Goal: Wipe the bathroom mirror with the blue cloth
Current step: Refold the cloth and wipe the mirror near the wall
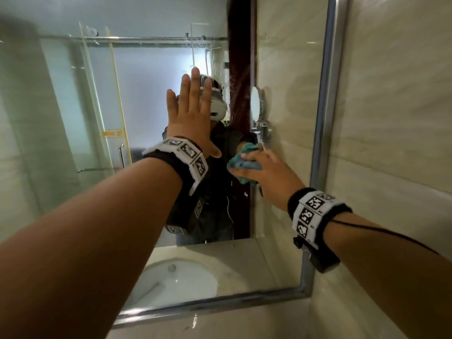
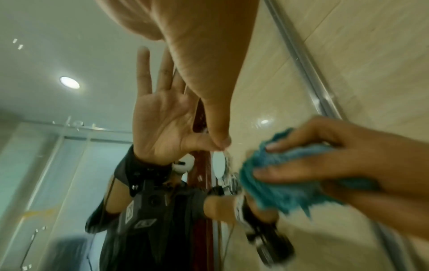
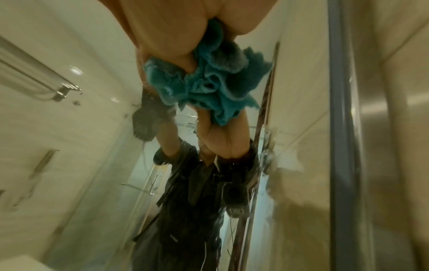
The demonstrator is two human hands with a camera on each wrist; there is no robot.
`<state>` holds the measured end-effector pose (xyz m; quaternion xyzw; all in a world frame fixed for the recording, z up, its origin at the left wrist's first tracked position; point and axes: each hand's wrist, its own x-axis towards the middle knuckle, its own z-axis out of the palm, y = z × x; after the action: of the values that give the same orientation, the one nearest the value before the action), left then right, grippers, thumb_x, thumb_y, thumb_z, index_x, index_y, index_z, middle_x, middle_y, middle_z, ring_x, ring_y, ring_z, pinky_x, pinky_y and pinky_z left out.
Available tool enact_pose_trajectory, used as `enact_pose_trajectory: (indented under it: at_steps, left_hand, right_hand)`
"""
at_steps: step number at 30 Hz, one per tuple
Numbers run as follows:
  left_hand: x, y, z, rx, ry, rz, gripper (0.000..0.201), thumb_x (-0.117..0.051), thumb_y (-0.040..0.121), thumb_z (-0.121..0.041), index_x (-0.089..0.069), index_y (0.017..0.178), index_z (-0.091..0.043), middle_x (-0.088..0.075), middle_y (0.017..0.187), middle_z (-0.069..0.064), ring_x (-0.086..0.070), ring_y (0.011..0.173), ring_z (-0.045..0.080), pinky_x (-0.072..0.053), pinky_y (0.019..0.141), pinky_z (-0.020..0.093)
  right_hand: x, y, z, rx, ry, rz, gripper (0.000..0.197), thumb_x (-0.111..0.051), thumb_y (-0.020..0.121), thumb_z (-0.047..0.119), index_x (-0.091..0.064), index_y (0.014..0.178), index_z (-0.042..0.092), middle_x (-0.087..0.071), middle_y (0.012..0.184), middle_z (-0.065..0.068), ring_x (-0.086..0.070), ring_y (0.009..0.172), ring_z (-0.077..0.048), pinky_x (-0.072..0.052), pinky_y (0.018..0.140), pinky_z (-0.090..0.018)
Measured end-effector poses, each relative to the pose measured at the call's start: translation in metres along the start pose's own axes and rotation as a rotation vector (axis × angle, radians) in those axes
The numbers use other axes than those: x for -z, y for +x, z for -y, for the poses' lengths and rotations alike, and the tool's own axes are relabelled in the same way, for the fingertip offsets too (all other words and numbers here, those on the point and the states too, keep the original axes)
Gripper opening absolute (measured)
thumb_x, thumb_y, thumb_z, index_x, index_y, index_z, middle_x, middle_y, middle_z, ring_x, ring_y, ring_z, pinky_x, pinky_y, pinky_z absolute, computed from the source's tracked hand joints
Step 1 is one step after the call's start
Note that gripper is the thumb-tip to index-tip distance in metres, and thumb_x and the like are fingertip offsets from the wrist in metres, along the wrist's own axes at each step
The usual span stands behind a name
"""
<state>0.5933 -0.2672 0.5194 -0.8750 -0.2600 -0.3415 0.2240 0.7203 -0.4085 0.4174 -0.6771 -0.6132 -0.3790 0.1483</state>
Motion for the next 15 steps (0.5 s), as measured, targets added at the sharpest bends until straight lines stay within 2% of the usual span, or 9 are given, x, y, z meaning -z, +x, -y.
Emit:
enact_pose_trajectory:
  at_steps: [3,5,6,7,8,9,11,13,15]
  left_hand:
    - [-0.016,-0.034,-0.015,-0.121,0.018,-0.023,0.134,-0.063,0.067,-0.070,0.030,0.141,-0.009,0.031,0.151,0.015,0.025,0.140,0.031,0.012,0.113,0.051]
    - [-0.029,-0.057,-0.023,-0.189,0.015,0.027,0.130,-0.065,0.069,-0.065,0.027,0.143,-0.010,0.030,0.151,0.013,0.025,0.140,0.029,0.011,0.115,0.050]
    - [-0.035,-0.064,-0.025,-0.191,0.012,0.051,0.131,-0.067,0.068,-0.064,0.025,0.144,-0.011,0.030,0.151,0.012,0.025,0.140,0.028,0.011,0.115,0.050]
    - [-0.040,-0.068,-0.026,-0.177,0.007,0.071,0.133,-0.070,0.066,-0.062,0.025,0.144,-0.011,0.030,0.152,0.012,0.025,0.141,0.027,0.013,0.114,0.049]
    - [-0.045,-0.069,-0.026,-0.158,0.001,0.087,0.135,-0.072,0.065,-0.061,0.025,0.144,-0.011,0.030,0.152,0.011,0.025,0.140,0.027,0.014,0.113,0.048]
    - [-0.049,-0.068,-0.026,-0.143,0.003,0.095,0.138,-0.074,0.063,-0.059,0.026,0.144,-0.011,0.031,0.151,0.011,0.026,0.140,0.027,0.015,0.112,0.048]
    - [-0.057,-0.066,-0.025,-0.127,0.036,0.087,0.145,-0.078,0.057,-0.059,0.030,0.141,-0.010,0.032,0.151,0.011,0.026,0.140,0.027,0.015,0.111,0.049]
    - [-0.060,-0.064,-0.026,-0.116,0.055,0.083,0.149,-0.079,0.055,-0.060,0.032,0.140,-0.010,0.032,0.151,0.012,0.025,0.140,0.028,0.016,0.110,0.049]
    - [-0.061,-0.063,-0.027,-0.112,0.056,0.082,0.148,-0.078,0.055,-0.061,0.032,0.140,-0.009,0.032,0.150,0.012,0.025,0.140,0.029,0.016,0.110,0.049]
  right_hand:
    - [0.023,0.019,-0.017,-0.171,0.052,-0.157,0.043,-0.060,0.084,0.012,-0.058,0.118,0.038,-0.046,0.133,-0.009,-0.046,0.118,-0.031,-0.043,0.097,-0.048]
    - [0.045,0.038,-0.030,-0.371,-0.015,-0.409,0.030,-0.065,0.083,0.024,-0.058,0.109,0.038,-0.049,0.123,-0.014,-0.052,0.110,-0.027,-0.046,0.093,-0.042]
    - [0.056,0.045,-0.039,-0.456,-0.010,-0.571,0.025,-0.069,0.082,0.031,-0.059,0.104,0.031,-0.052,0.112,-0.009,-0.056,0.101,-0.017,-0.049,0.089,-0.035]
    - [0.061,0.050,-0.043,-0.546,-0.032,-0.620,0.026,-0.068,0.083,0.033,-0.058,0.104,0.022,-0.051,0.103,-0.001,-0.056,0.092,-0.004,-0.049,0.085,-0.026]
    - [0.067,0.051,-0.044,-0.588,-0.035,-0.645,0.027,-0.064,0.086,0.029,-0.057,0.110,0.018,-0.048,0.101,0.004,-0.052,0.091,0.001,-0.046,0.086,-0.020]
    - [0.065,0.052,-0.041,-0.573,-0.030,-0.589,0.030,-0.059,0.088,0.022,-0.056,0.118,0.019,-0.048,0.108,0.002,-0.049,0.100,-0.004,-0.042,0.092,-0.022]
    - [0.047,0.039,-0.028,-0.492,0.010,-0.364,0.050,-0.050,0.085,0.009,-0.051,0.131,0.030,-0.042,0.130,-0.014,-0.038,0.119,-0.028,-0.033,0.099,-0.035]
    - [0.015,0.015,-0.004,-0.382,0.064,-0.200,0.061,-0.055,0.080,0.000,-0.051,0.131,0.035,-0.039,0.134,-0.014,-0.034,0.120,-0.033,-0.034,0.098,-0.041]
    - [-0.018,-0.011,0.013,-0.242,0.065,-0.097,0.070,-0.066,0.073,-0.008,-0.055,0.127,0.035,-0.046,0.130,-0.011,-0.041,0.111,-0.036,-0.042,0.094,-0.042]
